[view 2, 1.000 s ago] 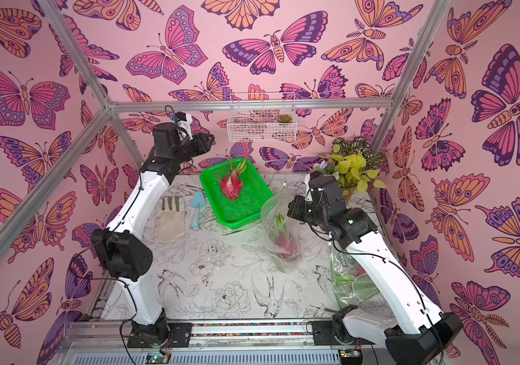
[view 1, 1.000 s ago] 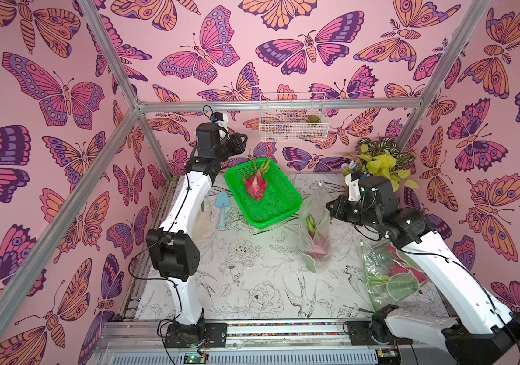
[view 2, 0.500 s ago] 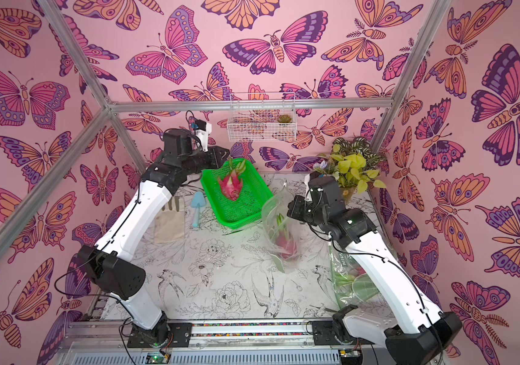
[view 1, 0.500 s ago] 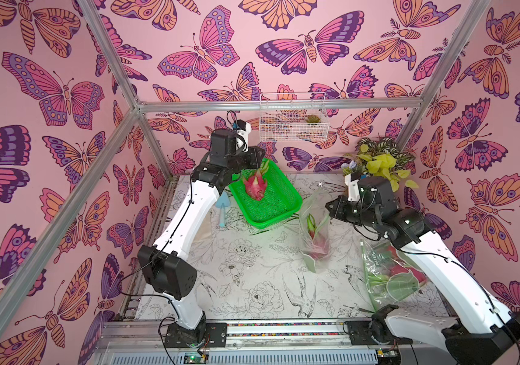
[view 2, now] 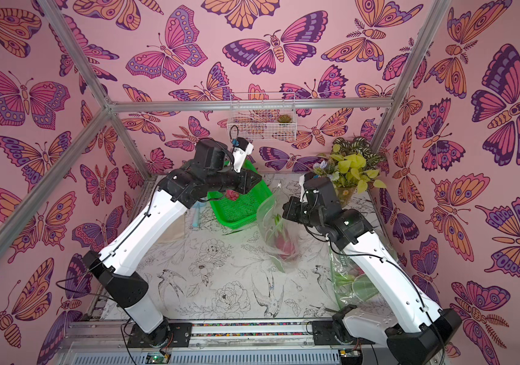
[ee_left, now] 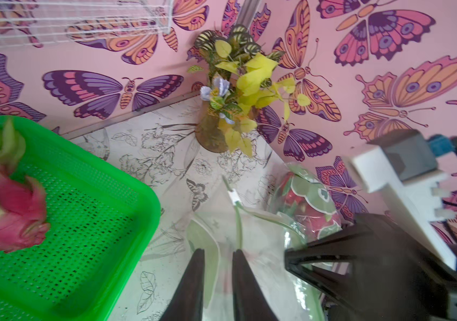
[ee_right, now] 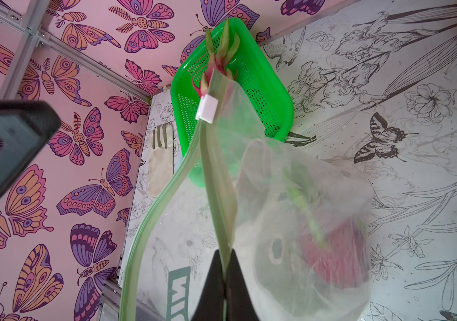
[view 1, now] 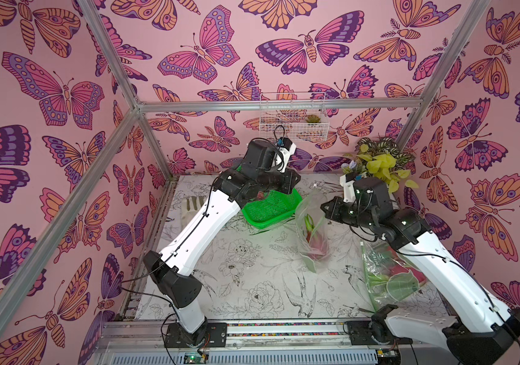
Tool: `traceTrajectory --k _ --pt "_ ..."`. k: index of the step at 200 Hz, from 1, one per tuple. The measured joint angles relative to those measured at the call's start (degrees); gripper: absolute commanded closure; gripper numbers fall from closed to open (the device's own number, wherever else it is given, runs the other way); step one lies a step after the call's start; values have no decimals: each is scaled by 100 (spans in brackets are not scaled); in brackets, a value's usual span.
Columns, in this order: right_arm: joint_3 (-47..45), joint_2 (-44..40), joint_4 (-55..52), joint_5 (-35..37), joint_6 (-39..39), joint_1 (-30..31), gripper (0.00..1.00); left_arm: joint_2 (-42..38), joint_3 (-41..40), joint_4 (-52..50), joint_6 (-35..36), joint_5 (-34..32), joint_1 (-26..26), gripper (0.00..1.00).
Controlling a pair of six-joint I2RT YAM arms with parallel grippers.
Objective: Open the zip-top bag and take out the dragon fruit
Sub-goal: Adjust the zipper food storage bag at the center of the board.
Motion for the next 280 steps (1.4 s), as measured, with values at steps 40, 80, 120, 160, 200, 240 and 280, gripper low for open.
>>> traceTrajectory --k 40,80,120,160,200,240,280 --pt "0 22 109 11 17 52 100 2 9 -317 -28 37 -367 85" --pt "-2 26 160 28 31 72 100 199 13 -487 -157 133 -531 85" --pt "-44 24 243 26 94 92 100 787 42 -754 -293 188 -601 84" --pt "-280 -13 424 26 181 92 100 1134 -22 -918 -472 177 -636 79" --pt "-573 -164 612 46 302 92 100 1189 -175 -992 -623 199 -640 69" --pt "-776 -284 721 103 319 92 100 1274 -219 -992 -710 247 -647 65" --pt "-824 -286 726 269 280 96 100 1370 -219 -992 -713 321 -664 66"
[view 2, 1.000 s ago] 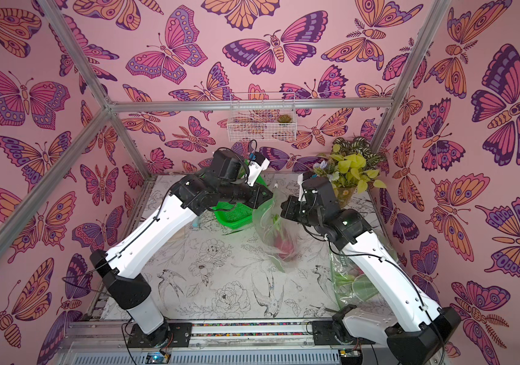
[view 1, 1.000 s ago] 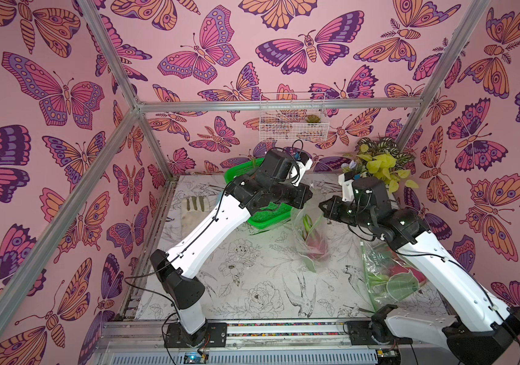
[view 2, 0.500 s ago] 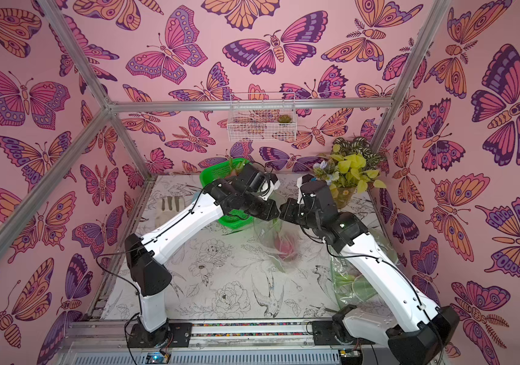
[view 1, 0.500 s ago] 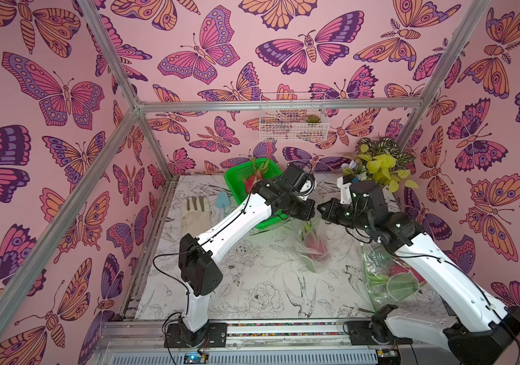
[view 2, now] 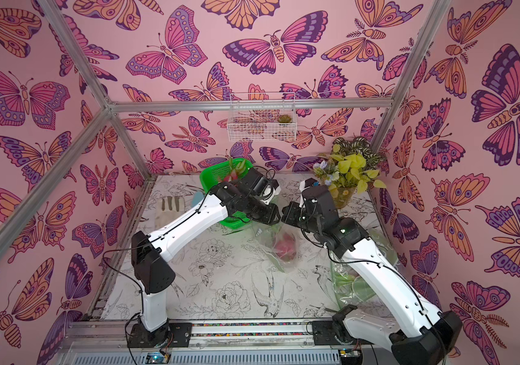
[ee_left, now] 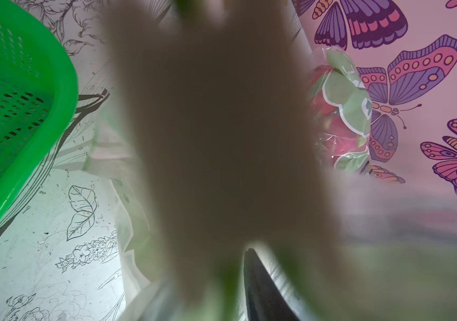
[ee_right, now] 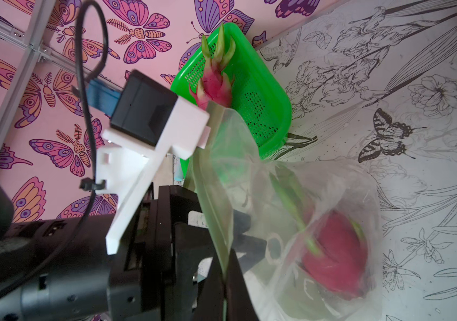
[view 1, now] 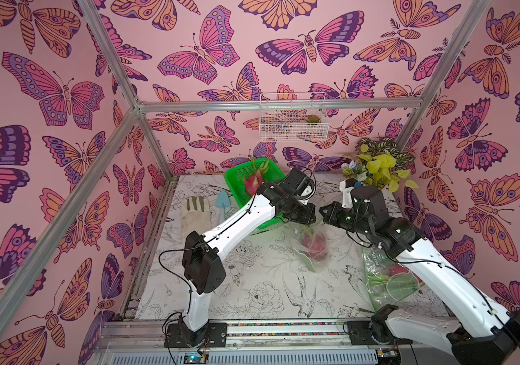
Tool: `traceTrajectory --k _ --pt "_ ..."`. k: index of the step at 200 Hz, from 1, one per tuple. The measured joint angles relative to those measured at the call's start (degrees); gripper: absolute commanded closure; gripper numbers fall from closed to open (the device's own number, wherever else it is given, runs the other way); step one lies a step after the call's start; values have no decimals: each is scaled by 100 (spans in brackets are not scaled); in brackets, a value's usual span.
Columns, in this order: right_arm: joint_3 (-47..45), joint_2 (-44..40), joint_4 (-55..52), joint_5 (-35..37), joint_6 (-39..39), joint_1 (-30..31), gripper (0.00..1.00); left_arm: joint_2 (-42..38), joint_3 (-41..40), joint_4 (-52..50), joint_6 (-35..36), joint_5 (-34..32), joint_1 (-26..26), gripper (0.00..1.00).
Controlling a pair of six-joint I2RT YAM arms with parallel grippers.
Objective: Open the zip-top bag and take out the dragon fruit
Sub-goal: Adjust the zipper food storage bag at the center of the board.
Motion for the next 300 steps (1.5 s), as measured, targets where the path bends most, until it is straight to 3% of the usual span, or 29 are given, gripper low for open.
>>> traceTrajectory --k 84,121,203,236,300 --pt "-98 2 39 83 -111 0 100 24 -179 380 -66 507 -26 65" --pt "-328 17 111 107 -131 0 100 210 -262 385 -61 17 -48 59" --pt "-789 267 608 219 -175 0 100 297 -337 251 -35 -1478 -57 58" --pt "-868 525 763 236 -177 0 100 297 -337 260 -72 -1172 -57 65" --pt "-876 542 839 251 -245 0 100 170 -636 328 -345 -417 -55 63"
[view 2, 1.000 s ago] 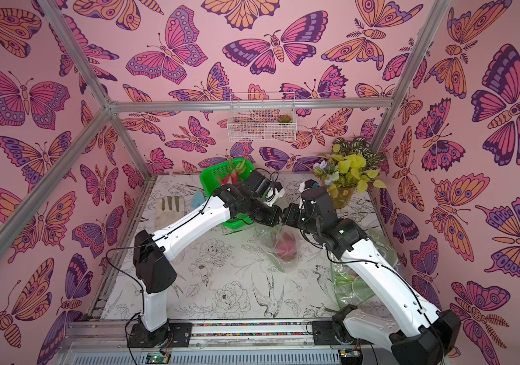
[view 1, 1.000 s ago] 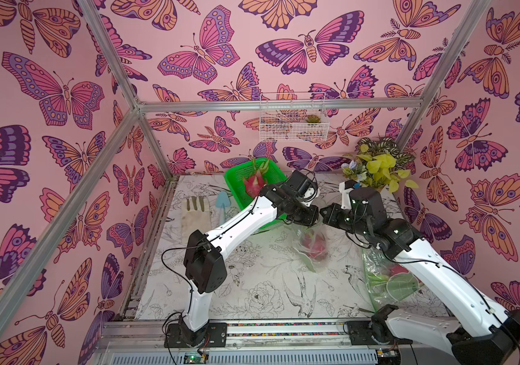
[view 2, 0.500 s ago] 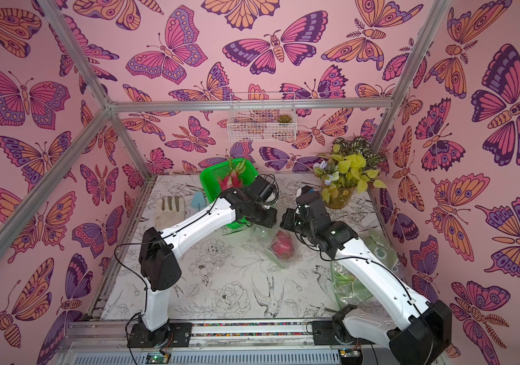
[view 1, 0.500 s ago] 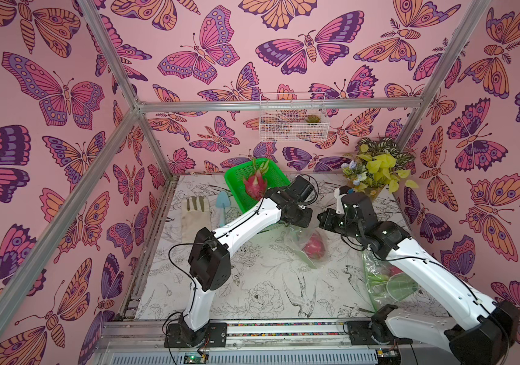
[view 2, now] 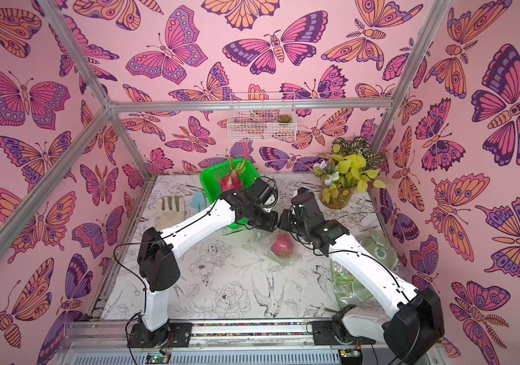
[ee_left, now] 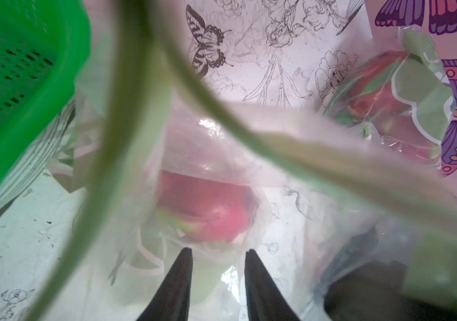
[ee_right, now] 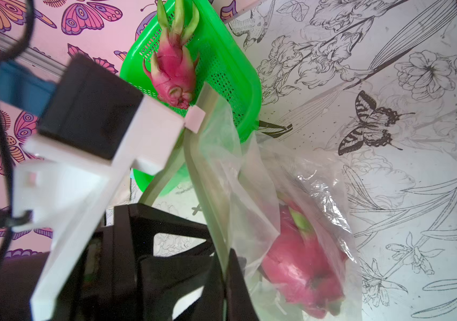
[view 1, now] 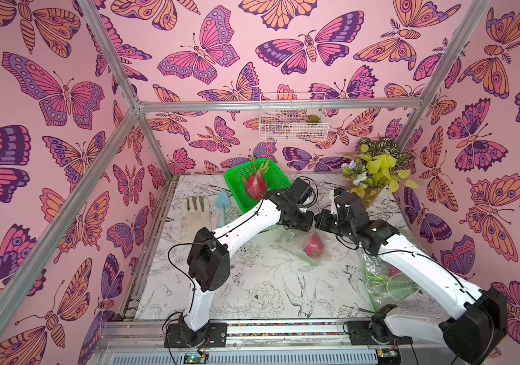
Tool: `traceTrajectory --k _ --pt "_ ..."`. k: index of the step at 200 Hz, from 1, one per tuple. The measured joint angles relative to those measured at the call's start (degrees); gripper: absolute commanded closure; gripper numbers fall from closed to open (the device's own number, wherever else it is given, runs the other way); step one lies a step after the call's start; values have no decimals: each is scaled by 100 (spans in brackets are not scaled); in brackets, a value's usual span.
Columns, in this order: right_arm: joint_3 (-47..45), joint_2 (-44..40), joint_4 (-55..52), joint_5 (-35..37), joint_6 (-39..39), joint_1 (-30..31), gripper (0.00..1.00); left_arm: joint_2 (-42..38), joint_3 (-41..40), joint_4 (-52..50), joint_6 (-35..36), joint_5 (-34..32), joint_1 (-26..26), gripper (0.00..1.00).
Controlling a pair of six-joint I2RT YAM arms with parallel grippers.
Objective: Open the zip-top bag and take out the dragon fruit
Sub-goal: Adjust the zipper food storage bag at the center of the board.
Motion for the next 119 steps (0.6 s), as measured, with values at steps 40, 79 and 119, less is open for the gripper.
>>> traceTrajectory --k 40,79,119 --pt "-4 -149 15 -4 -39 0 100 -431 -44 0 -245 81 -20 60" --pt "2 -236 57 -96 -39 -2 100 -761 37 28 -424 35 -35 59" --pt "125 -350 55 -254 -46 -17 100 -678 299 39 -623 -42 -44 58"
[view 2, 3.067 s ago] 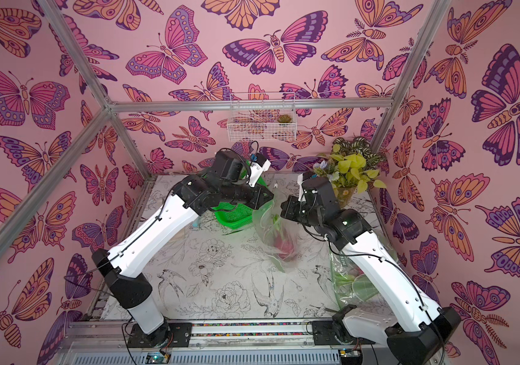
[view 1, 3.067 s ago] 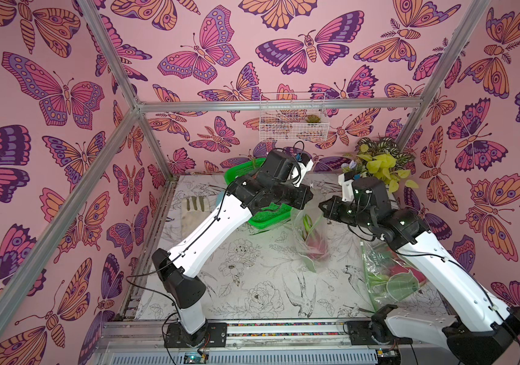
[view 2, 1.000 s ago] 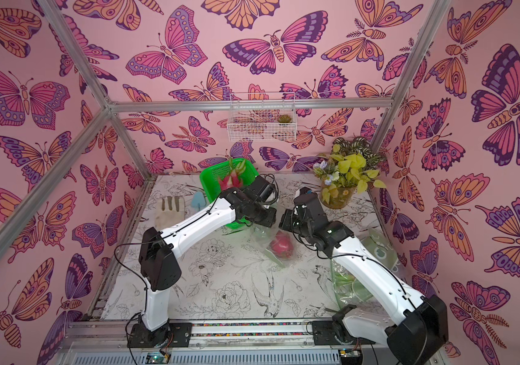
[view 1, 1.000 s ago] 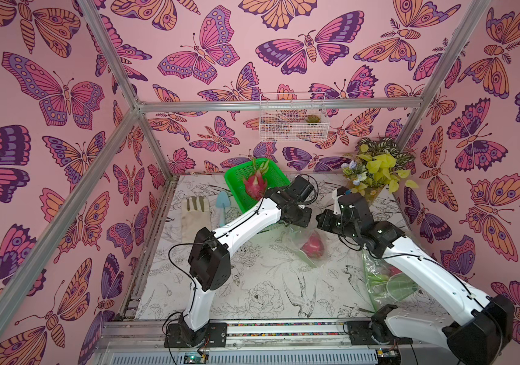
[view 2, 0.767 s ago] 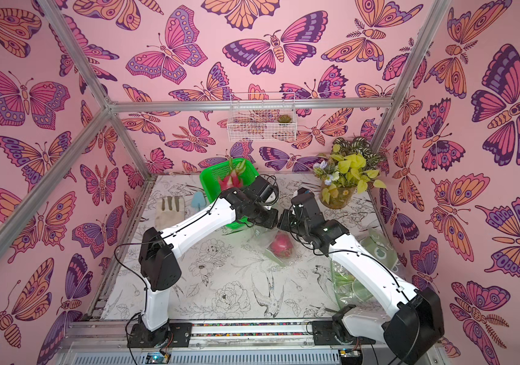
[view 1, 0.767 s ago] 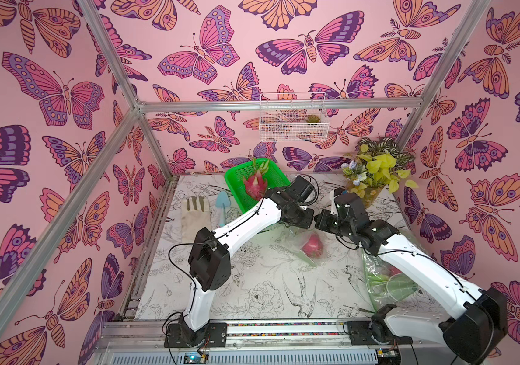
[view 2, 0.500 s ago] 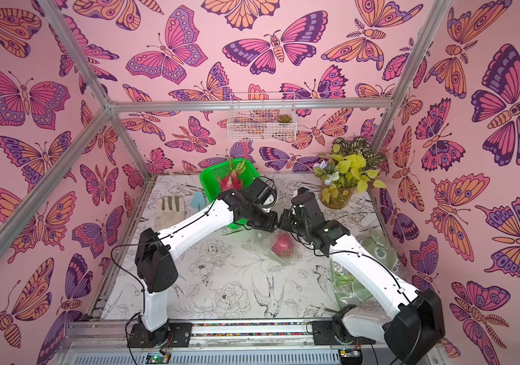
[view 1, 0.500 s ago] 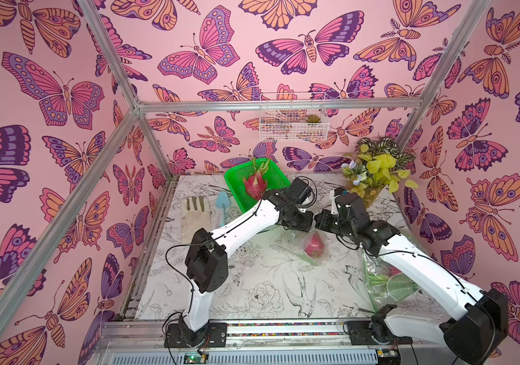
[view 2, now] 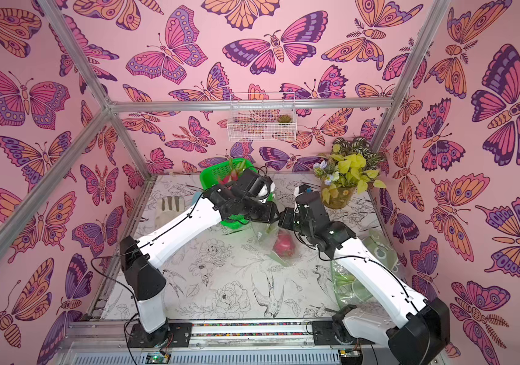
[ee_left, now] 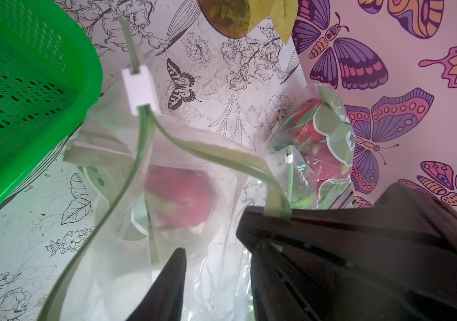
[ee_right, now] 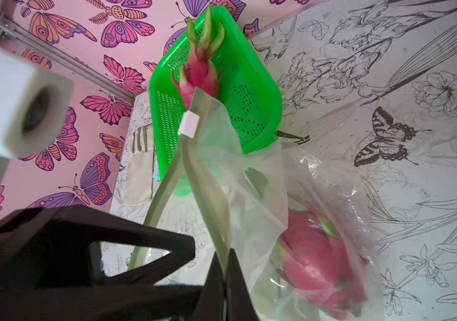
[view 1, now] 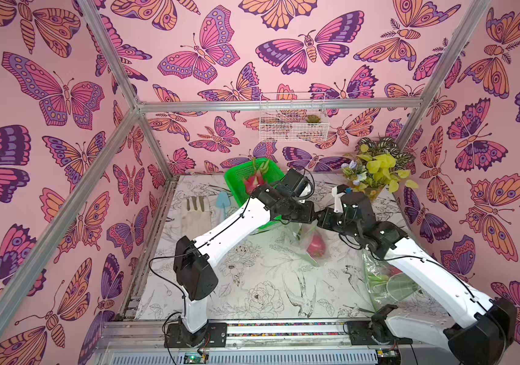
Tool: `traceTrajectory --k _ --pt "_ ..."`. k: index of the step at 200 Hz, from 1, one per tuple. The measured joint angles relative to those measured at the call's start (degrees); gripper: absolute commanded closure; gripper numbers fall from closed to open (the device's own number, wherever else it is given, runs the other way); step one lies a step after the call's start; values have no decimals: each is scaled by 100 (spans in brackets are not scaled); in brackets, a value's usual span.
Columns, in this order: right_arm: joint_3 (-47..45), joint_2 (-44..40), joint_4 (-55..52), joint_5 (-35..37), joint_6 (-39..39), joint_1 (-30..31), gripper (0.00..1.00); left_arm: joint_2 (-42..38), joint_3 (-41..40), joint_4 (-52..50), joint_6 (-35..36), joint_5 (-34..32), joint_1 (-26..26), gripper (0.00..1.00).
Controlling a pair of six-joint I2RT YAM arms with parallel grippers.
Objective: Open the zip-top bag and take out the dragon fruit
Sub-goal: Adjust the zipper food storage bag at the center of the board.
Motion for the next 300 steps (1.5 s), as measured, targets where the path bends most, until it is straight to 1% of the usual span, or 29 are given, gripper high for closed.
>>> traceTrajectory --k 24,46,64,78,133,167,185,229,263,285,300 --pt "107 -72 -55 -9 7 -39 100 70 190 -26 -98 -52 7 57" --pt "208 -131 -190 -7 11 -74 100 160 341 -59 -208 -90 15 53" --pt "376 -188 -184 -170 13 -61 100 291 431 -59 -260 -109 13 49" --pt "540 -251 -162 -275 13 -57 100 407 476 -55 -317 -68 9 49" --pt "623 -348 -190 -295 26 -70 100 560 525 -72 -363 96 11 49" --pt "643 -356 -282 -367 28 -66 100 669 557 -85 -280 87 -15 55" --pt "643 -369 -313 -358 28 -68 100 713 684 -212 -151 -181 -35 56" --pt "643 -450 -302 -485 17 -26 100 719 811 -654 186 -1259 -127 56" --pt "643 -452 -302 -479 9 -26 100 719 811 -973 304 -1989 -140 55" --pt "643 -415 -293 -481 7 -26 100 715 793 -1117 328 -2339 -140 55" --pt "643 -348 -269 -503 9 -26 100 682 699 -1132 330 -2387 -131 55"
